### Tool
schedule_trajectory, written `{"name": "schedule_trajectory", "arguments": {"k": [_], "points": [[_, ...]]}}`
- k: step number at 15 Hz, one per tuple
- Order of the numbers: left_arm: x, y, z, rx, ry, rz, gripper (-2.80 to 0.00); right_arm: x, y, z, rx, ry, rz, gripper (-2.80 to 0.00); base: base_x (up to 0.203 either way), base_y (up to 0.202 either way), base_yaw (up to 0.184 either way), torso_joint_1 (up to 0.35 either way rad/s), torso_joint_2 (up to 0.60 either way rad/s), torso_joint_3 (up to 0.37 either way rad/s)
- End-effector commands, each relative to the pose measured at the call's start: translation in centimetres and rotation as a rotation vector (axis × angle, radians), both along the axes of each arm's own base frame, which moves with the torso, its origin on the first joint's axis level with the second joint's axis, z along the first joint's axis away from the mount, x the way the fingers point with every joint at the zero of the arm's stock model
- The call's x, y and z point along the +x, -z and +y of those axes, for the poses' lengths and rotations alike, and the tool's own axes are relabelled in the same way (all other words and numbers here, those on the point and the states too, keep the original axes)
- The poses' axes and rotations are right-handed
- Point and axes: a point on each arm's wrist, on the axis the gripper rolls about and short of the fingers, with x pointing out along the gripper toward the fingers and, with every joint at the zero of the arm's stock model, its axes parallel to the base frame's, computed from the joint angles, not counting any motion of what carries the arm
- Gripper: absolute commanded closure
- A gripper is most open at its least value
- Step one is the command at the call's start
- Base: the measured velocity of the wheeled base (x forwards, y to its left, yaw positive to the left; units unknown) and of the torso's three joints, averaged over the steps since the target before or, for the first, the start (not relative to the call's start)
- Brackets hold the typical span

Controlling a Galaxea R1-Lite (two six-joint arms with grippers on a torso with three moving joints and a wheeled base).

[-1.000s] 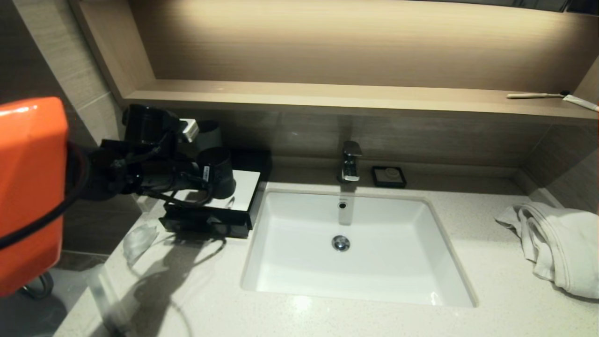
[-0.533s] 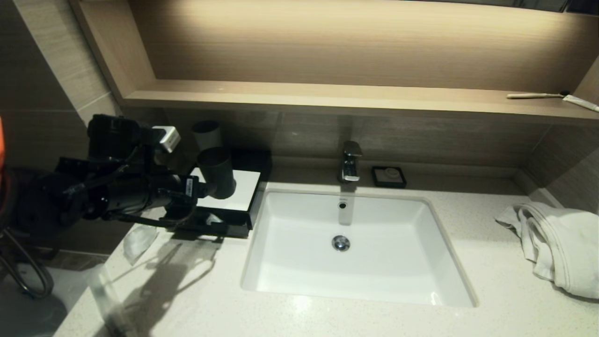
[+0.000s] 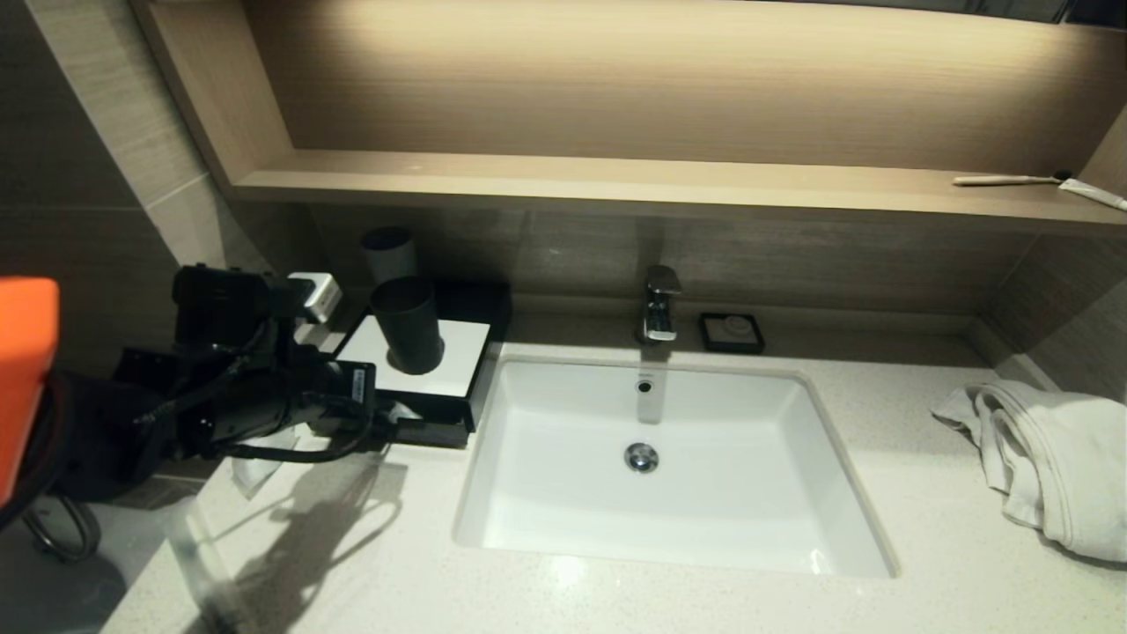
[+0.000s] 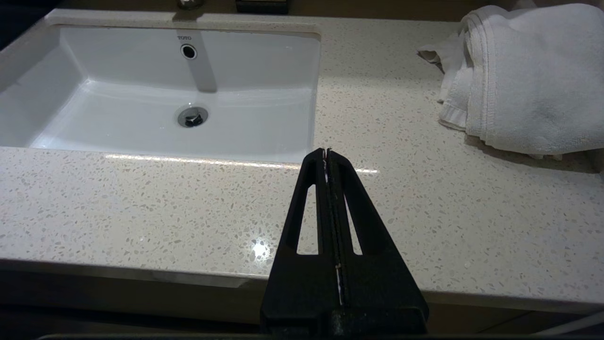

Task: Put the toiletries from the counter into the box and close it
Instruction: Place the cup on the storage box

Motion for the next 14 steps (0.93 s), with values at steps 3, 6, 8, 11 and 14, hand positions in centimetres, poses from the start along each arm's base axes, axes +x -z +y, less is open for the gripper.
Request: {"name": "schedule_trajectory", "arguments": {"k": [3, 6, 8, 11, 14], "points": [[1.2, 1.5, -0.3, 0.006, -0.001, 0.022, 0.0, 0.0, 0.0, 0.0, 0.0, 0.0, 0.0, 0.0, 0.0, 0.0, 0.0, 0.0, 0.0, 0.0], [2.0, 2.4, -0.4, 0.004, -0.003, 0.018, 0.0, 0.0, 0.0, 0.0, 0.0, 0.0, 0.0, 0.0, 0.0, 0.0, 0.0, 0.0, 0.0, 0.0], [2.3, 2.7, -0.5, 0.001, -0.004, 0.01, 0.0, 0.0, 0.0, 0.0, 0.0, 0.0, 0.0, 0.0, 0.0, 0.0, 0.0, 0.0, 0.0, 0.0], [3.0, 3.0, -0.6, -0.004, -0.006, -0.009, 0.0, 0.0, 0.0, 0.0, 0.0, 0.0, 0.0, 0.0, 0.0, 0.0, 0.0, 0.0, 0.0, 0.0], [3.5, 3.3, -0.7, -0.001, -0.029, -0.024, 0.0, 0.0, 0.0, 0.0, 0.0, 0.0, 0.0, 0.0, 0.0, 0.0, 0.0, 0.0, 0.0, 0.0]]}}
